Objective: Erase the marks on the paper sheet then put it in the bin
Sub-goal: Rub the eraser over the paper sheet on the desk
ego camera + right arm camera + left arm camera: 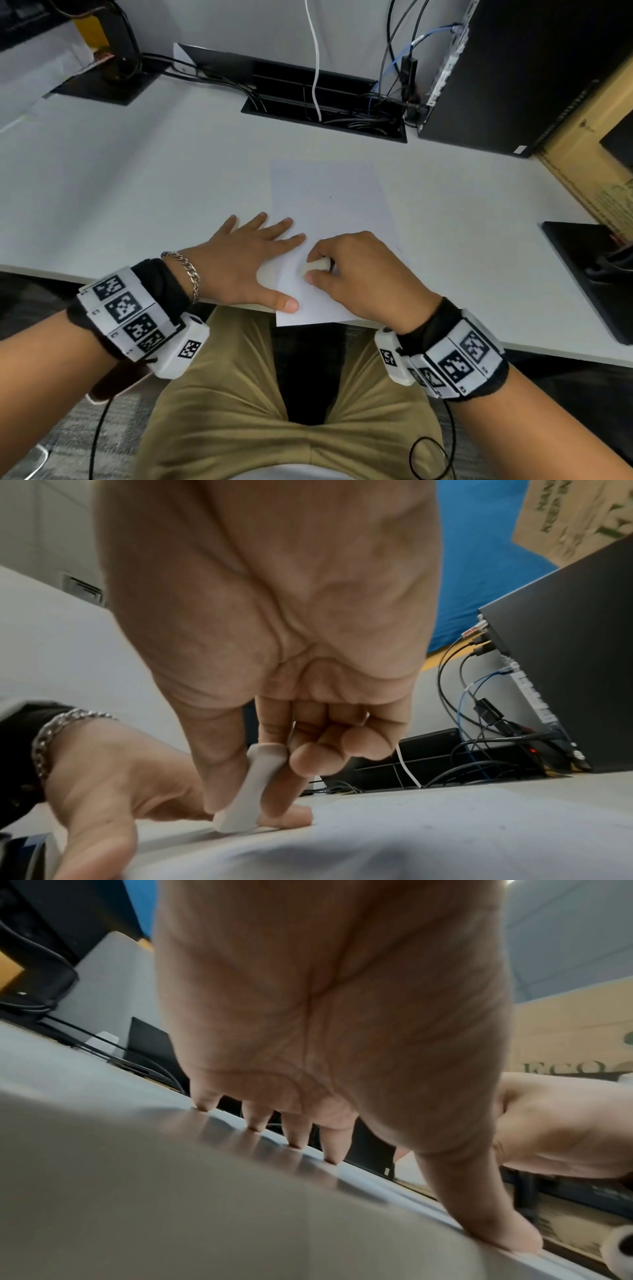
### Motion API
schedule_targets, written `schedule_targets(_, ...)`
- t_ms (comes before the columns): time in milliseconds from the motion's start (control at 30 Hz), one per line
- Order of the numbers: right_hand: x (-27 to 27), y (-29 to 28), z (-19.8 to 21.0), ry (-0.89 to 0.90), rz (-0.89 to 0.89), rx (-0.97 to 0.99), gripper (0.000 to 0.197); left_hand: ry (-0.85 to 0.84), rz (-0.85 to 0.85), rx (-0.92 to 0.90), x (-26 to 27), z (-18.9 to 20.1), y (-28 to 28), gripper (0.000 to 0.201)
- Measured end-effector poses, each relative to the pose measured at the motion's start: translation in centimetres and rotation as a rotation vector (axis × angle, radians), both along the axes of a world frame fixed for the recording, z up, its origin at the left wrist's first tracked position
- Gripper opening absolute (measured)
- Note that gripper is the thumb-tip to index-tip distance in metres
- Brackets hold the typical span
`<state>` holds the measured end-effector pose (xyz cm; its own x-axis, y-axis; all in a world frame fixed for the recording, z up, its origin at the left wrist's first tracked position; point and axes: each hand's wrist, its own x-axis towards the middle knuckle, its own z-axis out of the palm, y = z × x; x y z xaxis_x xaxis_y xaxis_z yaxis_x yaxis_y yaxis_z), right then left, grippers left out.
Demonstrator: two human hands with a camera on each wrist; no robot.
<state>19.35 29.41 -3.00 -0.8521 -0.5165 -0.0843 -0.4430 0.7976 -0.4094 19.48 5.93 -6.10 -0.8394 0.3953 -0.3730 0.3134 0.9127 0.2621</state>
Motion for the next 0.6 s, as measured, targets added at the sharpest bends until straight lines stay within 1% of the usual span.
schedule_targets(133,-0.6,-0.8,-0.3,0.049,-0.038,0.064,0.037,0.013,0.014,0.017,-0.1,-0.3,0.3,0.113)
schedule_targets(267,-0.4,-1.1,-0.8,0.069,-0.074,0.062,0.038,0.029,0.017,0.047,-0.2,-0.9,0.1,0.114)
schedule_targets(467,0.0,-1.5,-0.3,0.011,-0.021,0.086,0.039,0.058,0.029,0.068,-0.2,-1.5,0.1,0.115)
schedule_targets(600,-1.3,-2.1,0.2,0.084,-0.073,0.157,0.035,0.080,0.036,0.075,-0.1,-1.9,0.0,0.116)
